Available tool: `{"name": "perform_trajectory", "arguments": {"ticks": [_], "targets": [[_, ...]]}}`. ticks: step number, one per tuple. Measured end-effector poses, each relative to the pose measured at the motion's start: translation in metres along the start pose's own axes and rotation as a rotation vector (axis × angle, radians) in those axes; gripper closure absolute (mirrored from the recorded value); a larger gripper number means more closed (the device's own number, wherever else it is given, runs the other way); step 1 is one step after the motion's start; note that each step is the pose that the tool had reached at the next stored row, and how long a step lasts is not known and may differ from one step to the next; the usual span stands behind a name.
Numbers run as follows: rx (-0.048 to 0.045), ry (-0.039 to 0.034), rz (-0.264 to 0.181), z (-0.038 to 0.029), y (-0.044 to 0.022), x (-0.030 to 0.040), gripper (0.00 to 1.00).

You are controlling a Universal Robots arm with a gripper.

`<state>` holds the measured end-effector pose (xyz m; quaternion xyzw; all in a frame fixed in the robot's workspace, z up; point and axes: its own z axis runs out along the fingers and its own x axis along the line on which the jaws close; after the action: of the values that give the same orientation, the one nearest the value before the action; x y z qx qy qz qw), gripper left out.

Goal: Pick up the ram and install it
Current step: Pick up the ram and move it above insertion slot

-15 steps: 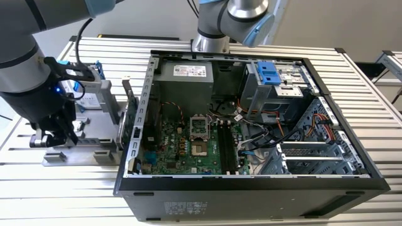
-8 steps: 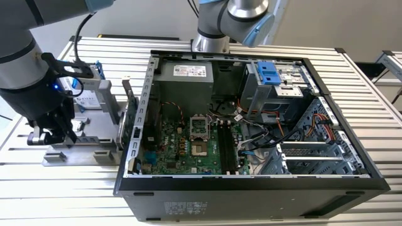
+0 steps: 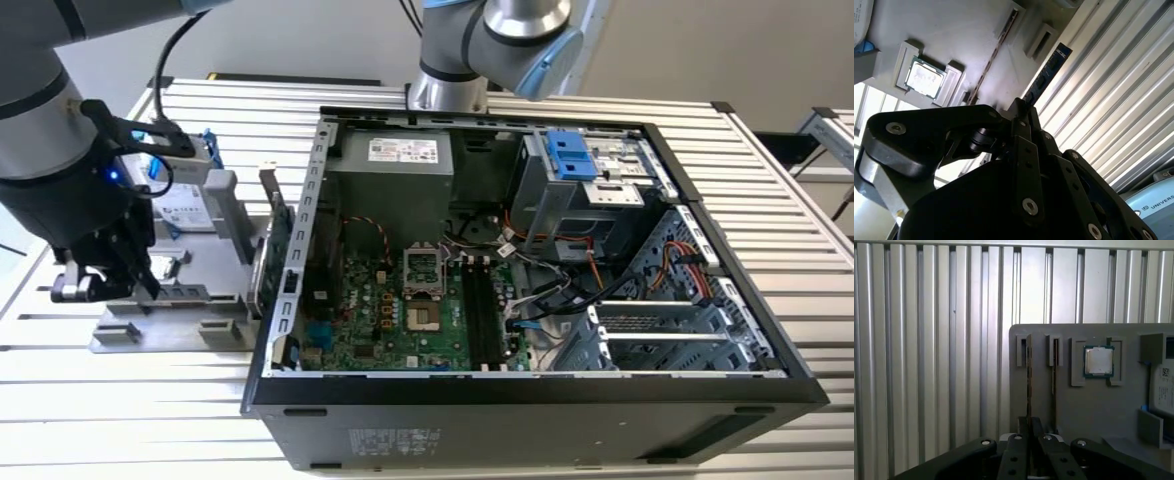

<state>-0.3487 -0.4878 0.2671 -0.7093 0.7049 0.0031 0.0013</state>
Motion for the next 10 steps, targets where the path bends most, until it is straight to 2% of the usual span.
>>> {"name": "perform_trajectory", "arguments": {"ticks": [10], "targets": [[0.0000,0.0000,0.000,-0.0115,0.0001,-0.0001,1.00]]}}
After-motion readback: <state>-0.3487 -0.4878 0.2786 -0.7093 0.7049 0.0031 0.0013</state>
